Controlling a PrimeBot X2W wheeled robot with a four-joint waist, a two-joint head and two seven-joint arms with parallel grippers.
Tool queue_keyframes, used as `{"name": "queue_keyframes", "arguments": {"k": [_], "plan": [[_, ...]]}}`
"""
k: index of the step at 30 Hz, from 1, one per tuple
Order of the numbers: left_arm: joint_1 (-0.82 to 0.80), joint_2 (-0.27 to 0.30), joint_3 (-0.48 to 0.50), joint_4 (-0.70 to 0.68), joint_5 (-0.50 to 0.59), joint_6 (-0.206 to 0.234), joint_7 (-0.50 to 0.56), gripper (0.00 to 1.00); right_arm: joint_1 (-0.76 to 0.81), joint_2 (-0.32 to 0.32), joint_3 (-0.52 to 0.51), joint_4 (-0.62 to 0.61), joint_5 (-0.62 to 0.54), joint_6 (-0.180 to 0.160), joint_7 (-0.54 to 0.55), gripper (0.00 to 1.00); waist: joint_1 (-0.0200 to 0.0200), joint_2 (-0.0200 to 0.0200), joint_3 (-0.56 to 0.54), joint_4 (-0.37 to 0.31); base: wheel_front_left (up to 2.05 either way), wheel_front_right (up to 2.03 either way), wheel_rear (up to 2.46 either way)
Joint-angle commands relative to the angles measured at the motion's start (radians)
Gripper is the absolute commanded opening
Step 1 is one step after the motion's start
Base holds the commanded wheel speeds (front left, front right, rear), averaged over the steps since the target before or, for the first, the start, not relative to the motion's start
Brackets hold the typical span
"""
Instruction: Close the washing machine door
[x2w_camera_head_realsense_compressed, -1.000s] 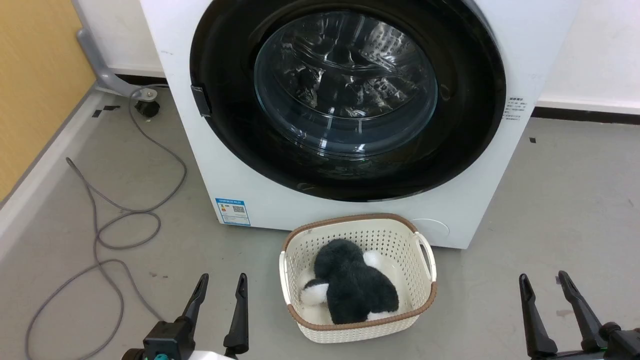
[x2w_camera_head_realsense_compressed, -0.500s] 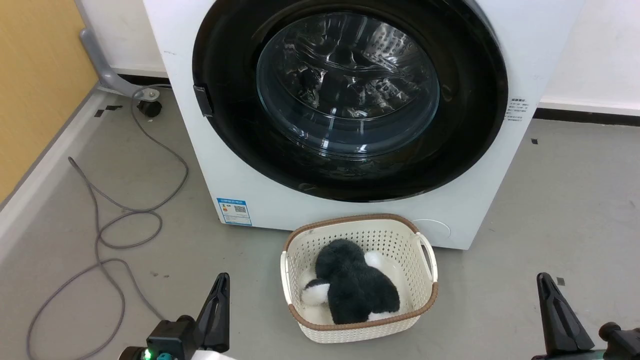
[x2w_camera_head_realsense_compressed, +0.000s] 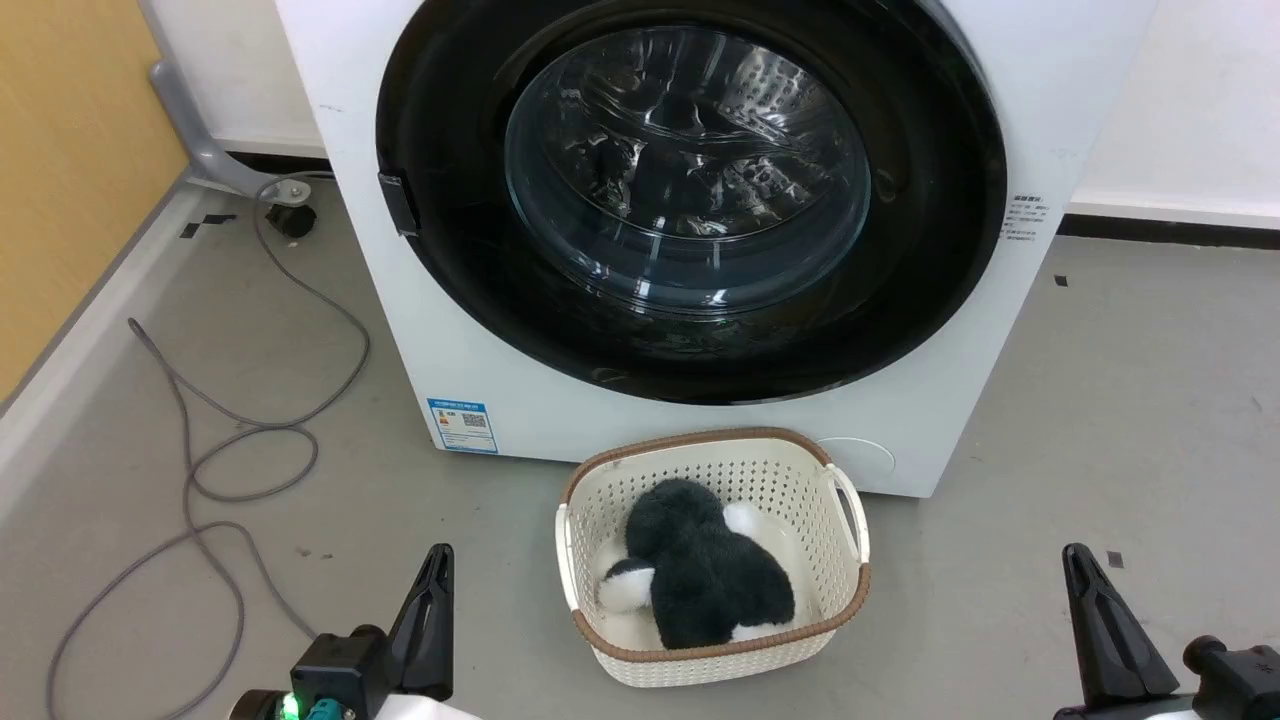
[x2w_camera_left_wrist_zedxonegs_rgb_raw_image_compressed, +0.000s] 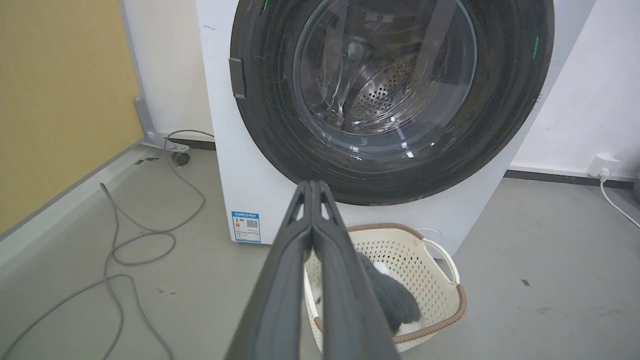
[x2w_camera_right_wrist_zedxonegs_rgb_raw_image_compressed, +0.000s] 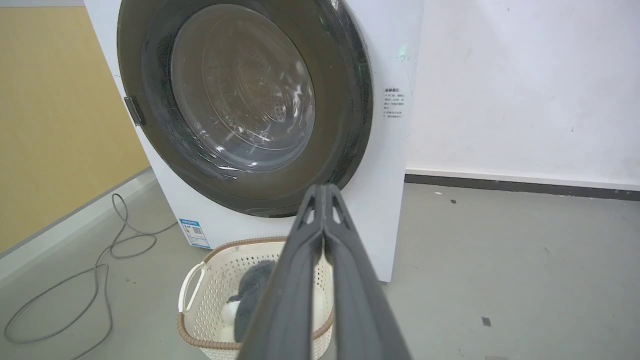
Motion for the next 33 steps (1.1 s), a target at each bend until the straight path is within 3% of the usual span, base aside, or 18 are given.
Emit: {"name": "queue_keyframes", "arguments": {"k": [1,33], "plan": [[-0.009,0.0,0.005,-0.006,0.008,0.0,0.003,0.0,-0.012,0.007,0.003,-0.002,-0.004,0.0,0.004,0.0,0.0,-0.0001,0.0,-0.001,0.0,0.0,0.0],[-0.025,0.0,0.036,-0.037,0.049,0.0,0.069,0.0,-0.049,0.021,0.018,-0.006,-0.05,0.0,0.07,0.0,0.0,-0.0001,-0.001,-0.027,0.0,0.0,0.0]]}}
